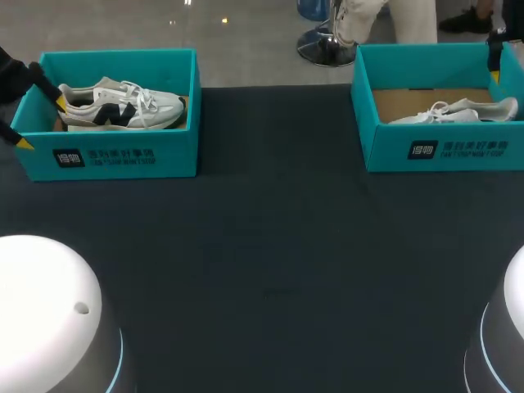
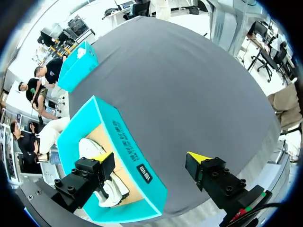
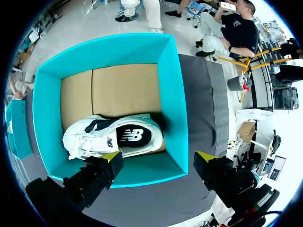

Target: Take the shoe out of the shoebox, open the shoe tongue, remove and reinsert the insole, then place the shoe into the shoebox

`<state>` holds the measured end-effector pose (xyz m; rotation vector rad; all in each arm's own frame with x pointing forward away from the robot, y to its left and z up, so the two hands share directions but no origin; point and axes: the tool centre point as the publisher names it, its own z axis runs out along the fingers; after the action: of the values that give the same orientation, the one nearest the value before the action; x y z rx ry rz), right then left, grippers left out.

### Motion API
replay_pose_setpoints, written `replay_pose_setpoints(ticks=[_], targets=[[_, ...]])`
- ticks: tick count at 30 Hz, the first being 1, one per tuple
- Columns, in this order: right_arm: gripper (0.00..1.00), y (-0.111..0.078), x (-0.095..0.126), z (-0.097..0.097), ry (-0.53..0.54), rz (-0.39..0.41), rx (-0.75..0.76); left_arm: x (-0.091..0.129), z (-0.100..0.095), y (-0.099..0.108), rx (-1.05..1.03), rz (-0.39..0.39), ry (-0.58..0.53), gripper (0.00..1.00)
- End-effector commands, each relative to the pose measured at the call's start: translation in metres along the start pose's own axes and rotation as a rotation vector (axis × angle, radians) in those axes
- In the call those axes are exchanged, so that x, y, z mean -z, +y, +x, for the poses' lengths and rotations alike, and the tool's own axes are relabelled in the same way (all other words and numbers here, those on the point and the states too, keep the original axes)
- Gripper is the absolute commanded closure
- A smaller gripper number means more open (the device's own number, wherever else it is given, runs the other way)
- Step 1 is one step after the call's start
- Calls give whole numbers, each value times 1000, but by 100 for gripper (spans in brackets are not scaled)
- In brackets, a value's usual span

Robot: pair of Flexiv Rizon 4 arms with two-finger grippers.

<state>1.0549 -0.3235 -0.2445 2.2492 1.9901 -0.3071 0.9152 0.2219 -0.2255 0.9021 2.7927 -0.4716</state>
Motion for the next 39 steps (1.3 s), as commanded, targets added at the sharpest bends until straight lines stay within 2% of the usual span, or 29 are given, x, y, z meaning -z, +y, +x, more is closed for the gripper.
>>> replay_pose_setpoints(ticks=[1,24,26,29,31,33,36,38,39], targets=[[0,2,0,0,0,4,-1,-2,-14,16,-7,-11,77,0],[0,2,0,0,0,4,-1,-2,-14,16,-7,-11,77,0],[0,2,0,0,0,4,-1,-3,-15,19,-110,-24,109,0],[0,2,0,0,0,4,-1,-6,-20,32,-233,-83,141,0],[0,2,0,0,0,4,-1,-7,-25,46,-267,-76,162,0],[0,2,0,0,0,4,-1,-11,-30,62,-340,-118,185,0],[0,2,0,0,0,4,-1,-11,-38,82,-433,-105,199,0],[0,2,0,0,0,4,-1,-10,-40,90,-503,-46,191,0],[0,2,0,0,0,4,-1,-9,-42,97,-560,-71,182,0]])
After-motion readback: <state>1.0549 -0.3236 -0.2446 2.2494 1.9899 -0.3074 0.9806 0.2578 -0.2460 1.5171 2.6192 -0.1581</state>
